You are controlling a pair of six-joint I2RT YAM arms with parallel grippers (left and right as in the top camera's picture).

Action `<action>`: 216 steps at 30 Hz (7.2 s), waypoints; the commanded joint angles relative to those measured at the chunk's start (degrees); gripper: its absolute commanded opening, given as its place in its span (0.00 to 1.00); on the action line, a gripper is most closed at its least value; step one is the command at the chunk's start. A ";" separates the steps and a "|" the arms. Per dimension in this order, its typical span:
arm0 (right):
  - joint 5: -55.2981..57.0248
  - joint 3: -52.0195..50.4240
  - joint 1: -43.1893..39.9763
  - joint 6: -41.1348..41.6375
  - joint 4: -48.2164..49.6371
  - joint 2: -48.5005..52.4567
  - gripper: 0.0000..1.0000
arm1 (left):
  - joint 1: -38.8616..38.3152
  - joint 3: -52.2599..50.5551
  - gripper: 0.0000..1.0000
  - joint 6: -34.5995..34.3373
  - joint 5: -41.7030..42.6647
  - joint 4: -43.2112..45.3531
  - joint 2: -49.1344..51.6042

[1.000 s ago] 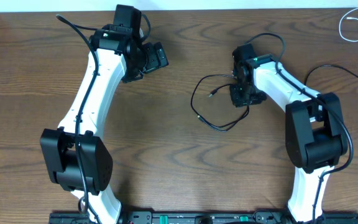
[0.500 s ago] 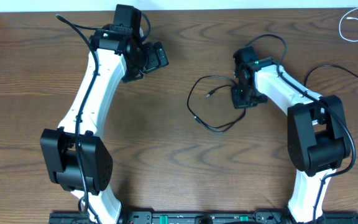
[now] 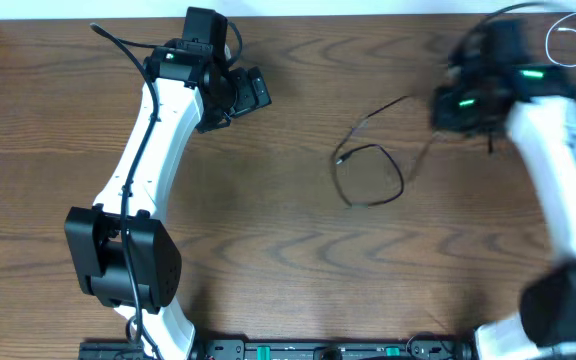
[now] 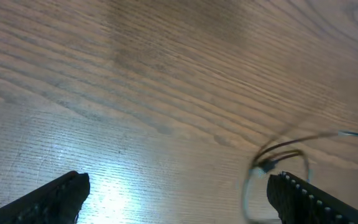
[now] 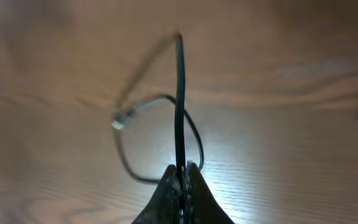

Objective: Untangle cables

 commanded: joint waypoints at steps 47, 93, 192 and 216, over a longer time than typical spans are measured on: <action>-4.61 34.99 -26.14 -20.31 -26.62 14.29 0.32 | -1.57 -0.72 0.98 -0.50 -0.39 3.43 0.46; 15.87 -8.07 4.46 8.61 7.06 21.31 0.38 | -1.57 -0.72 0.99 -0.50 -0.39 3.43 0.46; 10.36 -0.90 -3.82 0.85 -15.13 -40.96 0.99 | -1.57 -0.72 0.99 -0.50 -0.39 3.43 0.46; 9.38 -85.59 -4.90 -10.23 58.62 -89.00 0.99 | -1.57 -0.72 0.99 -0.50 -0.39 3.43 0.46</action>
